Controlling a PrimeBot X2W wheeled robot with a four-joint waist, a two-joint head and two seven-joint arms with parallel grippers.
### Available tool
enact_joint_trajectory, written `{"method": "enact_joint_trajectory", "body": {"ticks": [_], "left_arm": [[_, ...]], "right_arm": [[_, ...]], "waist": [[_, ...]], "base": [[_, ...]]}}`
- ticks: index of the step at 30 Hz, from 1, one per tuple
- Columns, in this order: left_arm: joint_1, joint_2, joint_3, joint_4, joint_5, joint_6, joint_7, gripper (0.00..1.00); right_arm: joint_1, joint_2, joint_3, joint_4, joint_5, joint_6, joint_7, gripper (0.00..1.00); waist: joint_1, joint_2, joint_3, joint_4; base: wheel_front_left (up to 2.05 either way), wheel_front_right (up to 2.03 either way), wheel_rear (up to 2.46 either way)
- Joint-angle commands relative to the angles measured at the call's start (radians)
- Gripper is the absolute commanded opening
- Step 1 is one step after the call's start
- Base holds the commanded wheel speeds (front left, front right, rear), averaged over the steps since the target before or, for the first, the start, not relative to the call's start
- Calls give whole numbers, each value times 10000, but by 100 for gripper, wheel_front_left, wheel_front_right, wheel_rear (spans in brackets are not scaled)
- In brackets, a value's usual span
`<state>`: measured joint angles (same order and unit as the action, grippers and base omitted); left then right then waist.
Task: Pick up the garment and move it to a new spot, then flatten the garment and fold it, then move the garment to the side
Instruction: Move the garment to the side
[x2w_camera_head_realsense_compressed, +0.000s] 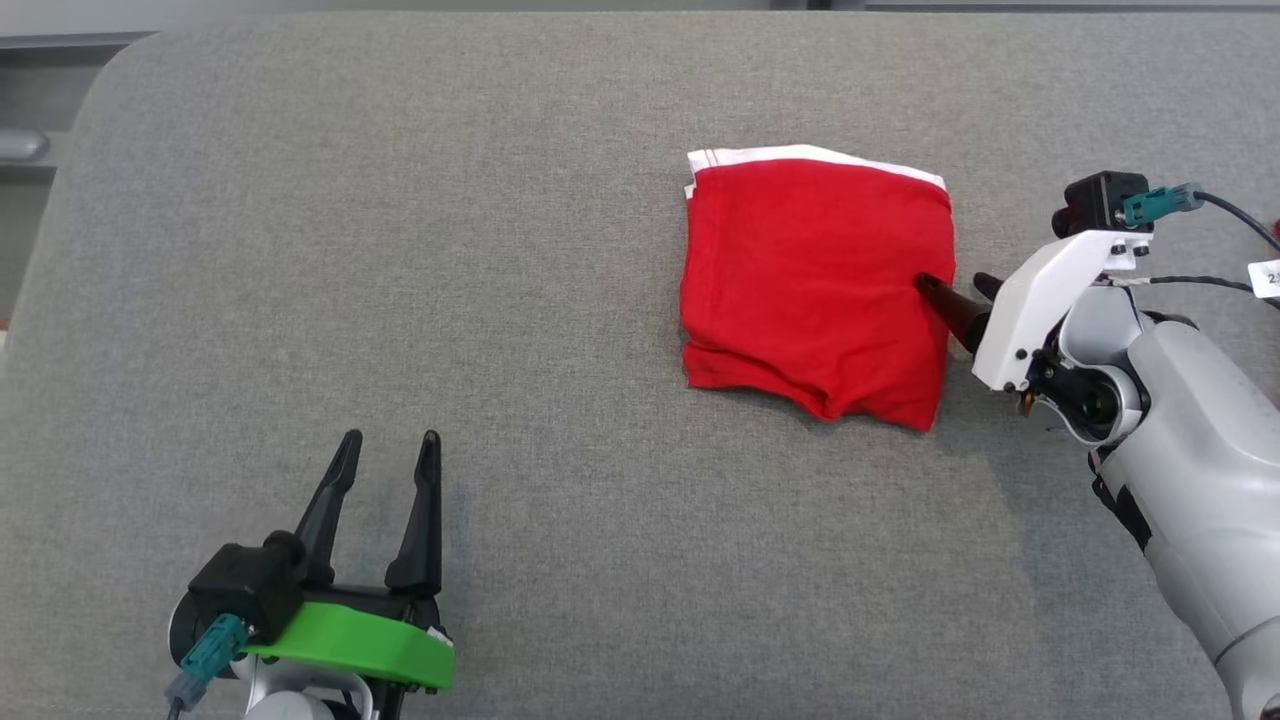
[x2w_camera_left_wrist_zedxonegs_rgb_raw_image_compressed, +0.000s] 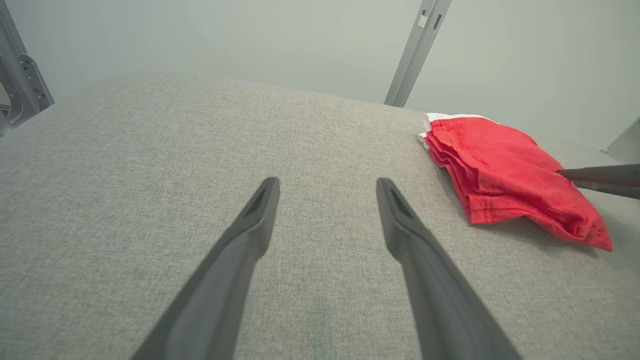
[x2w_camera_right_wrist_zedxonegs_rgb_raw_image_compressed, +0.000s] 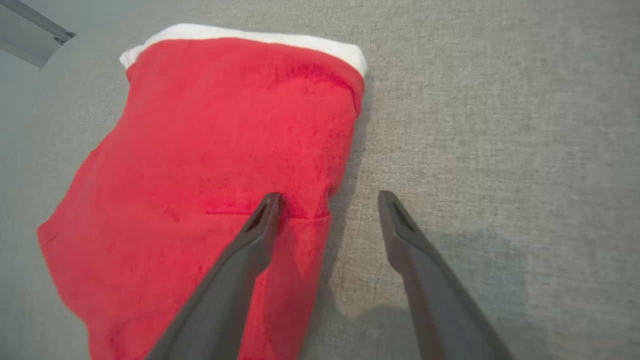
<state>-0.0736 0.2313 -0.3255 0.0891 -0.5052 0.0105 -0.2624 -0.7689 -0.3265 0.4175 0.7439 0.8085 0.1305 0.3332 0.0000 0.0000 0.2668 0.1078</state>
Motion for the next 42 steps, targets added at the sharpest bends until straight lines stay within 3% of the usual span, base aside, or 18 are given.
{"method": "enact_joint_trajectory", "body": {"ticks": [1,9,10,11,12,16,24,33,42], "left_arm": [[-69,-50,29,26,58,-33,-24,100],[-150,-199,128,187,178,-187,-24,100],[-154,-215,135,203,195,-193,-24,100],[-165,-231,142,210,201,-197,-24,100],[-165,-241,160,208,222,-193,-24,100],[-21,-178,223,231,260,-205,-24,100],[-117,74,355,-65,342,-163,32,100],[-404,394,349,-609,450,-63,393,100],[-576,639,327,-1022,500,20,715,100]], "right_arm": [[-83,96,-137,144,85,3,183,100],[-68,898,-766,608,526,3,840,100],[-70,965,-801,655,493,3,788,86],[-68,1008,-874,694,456,3,697,10],[-70,1062,-954,731,466,3,612,0],[17,1144,-1059,601,624,3,511,0],[449,861,-975,-260,860,3,749,0],[338,-493,-1240,-1541,385,3,1299,0],[-161,-1666,-2216,-2910,-392,3,2759,0]], "waist": [[0,0,71,128],[0,0,177,377],[0,0,184,387],[0,0,189,387],[0,0,188,369],[0,0,166,67],[0,0,259,-1441],[0,0,614,-3098],[0,0,1120,-3572]], "base": [[0,0,0],[0,0,0],[0,0,0],[0,0,0],[0,0,0],[0,0,0],[0,0,0],[0,0,0],[0,0,0]]}}
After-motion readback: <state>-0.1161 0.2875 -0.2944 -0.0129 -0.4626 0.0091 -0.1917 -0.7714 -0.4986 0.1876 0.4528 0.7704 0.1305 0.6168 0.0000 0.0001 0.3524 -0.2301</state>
